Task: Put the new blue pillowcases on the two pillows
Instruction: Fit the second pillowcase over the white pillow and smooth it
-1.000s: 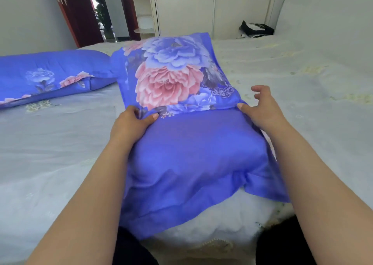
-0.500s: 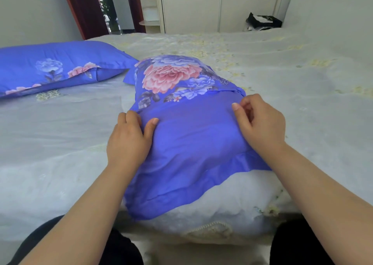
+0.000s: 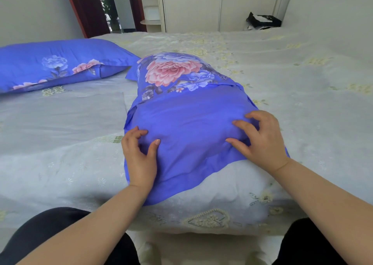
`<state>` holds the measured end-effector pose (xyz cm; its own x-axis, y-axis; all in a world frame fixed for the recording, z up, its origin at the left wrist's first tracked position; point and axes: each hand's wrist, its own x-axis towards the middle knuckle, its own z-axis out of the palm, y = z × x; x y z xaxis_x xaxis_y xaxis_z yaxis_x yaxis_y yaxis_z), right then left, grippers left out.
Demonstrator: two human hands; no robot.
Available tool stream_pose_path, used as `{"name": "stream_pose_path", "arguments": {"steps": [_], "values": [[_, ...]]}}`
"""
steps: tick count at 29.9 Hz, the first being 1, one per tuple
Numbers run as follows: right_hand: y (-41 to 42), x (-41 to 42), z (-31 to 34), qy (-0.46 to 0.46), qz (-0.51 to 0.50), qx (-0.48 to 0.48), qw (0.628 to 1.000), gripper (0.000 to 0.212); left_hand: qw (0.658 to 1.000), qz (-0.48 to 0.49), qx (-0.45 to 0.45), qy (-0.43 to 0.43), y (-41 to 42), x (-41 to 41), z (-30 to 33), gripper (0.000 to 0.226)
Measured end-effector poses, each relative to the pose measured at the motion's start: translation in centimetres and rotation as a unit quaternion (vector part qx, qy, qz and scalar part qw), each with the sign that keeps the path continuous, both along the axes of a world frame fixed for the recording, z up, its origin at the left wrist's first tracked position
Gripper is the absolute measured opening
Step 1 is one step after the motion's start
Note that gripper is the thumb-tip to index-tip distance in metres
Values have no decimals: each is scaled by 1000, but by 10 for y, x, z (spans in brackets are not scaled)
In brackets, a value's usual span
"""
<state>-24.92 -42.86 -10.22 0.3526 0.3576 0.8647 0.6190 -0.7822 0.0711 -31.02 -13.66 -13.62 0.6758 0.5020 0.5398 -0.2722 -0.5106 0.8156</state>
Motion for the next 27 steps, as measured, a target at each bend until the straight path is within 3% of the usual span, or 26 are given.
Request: {"name": "stream_pose_path", "arguments": {"steps": [4,9,12,16,19,23,25,27], "values": [[2,0,2,13,-21,46,999,14,1000,5,21,-9,8,7,15,17],[14,-4,20,58,-30,123,990,13,999,-19,26,-15,12,13,40,19],[24,-10,33,90,-34,168,981,15,998,14,57,18,16,23,58,6],[35,-9,44,178,-65,203,961,13,996,38,80,13,12,36,74,10],[41,-2,50,239,-75,208,946,14,999,23,43,21,10,48,81,6],[48,7,55,291,-54,231,927,9,991,-107,-30,72,20,73,81,20],[44,12,60,326,-26,257,909,7,965,-205,-66,148,26,80,85,23],[37,20,64,374,0,243,895,12,918,-296,-100,246,33,83,88,21]]}}
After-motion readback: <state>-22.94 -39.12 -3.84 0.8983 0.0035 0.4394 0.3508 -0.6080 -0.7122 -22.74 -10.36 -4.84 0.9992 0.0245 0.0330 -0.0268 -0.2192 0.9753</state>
